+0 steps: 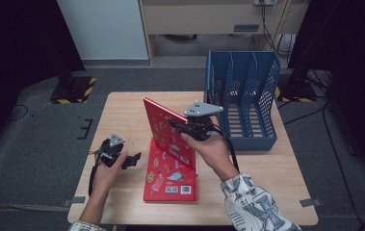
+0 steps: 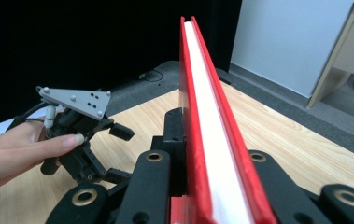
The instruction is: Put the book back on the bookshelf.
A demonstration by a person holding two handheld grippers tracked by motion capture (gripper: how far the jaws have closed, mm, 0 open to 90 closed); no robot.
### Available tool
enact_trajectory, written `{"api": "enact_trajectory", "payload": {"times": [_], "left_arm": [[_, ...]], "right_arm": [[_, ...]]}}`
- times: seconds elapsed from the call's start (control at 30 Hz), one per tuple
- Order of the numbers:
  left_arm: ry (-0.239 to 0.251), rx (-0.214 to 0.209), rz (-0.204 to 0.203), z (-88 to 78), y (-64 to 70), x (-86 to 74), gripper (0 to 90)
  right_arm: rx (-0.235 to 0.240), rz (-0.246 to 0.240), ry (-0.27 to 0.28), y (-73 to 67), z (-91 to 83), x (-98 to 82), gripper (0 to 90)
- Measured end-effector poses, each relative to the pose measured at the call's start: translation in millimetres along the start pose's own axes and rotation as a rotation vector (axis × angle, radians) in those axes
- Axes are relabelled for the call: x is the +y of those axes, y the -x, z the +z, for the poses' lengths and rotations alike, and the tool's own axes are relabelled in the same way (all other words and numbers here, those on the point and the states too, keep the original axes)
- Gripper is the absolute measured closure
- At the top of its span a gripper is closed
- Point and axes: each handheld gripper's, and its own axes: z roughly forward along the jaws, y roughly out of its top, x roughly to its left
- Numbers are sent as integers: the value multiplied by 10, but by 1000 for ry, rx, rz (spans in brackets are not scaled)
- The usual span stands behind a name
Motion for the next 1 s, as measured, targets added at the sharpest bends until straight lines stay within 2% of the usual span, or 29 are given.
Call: {"api": "enact_trajectory", "payload": {"times": [0.3,0.43,1.0], "left_arm": [[-52,38,5,50,-38,-57,43],[-63,42,-17,69,-72,-88,43],[-124,44,-21,160,-93,-147,39]], "right_arm": [[-28,7,11,65,-123,-14,794],[-33,15,19,84,-181,-14,794],[-54,18,33,117,-454,-23,794]]}}
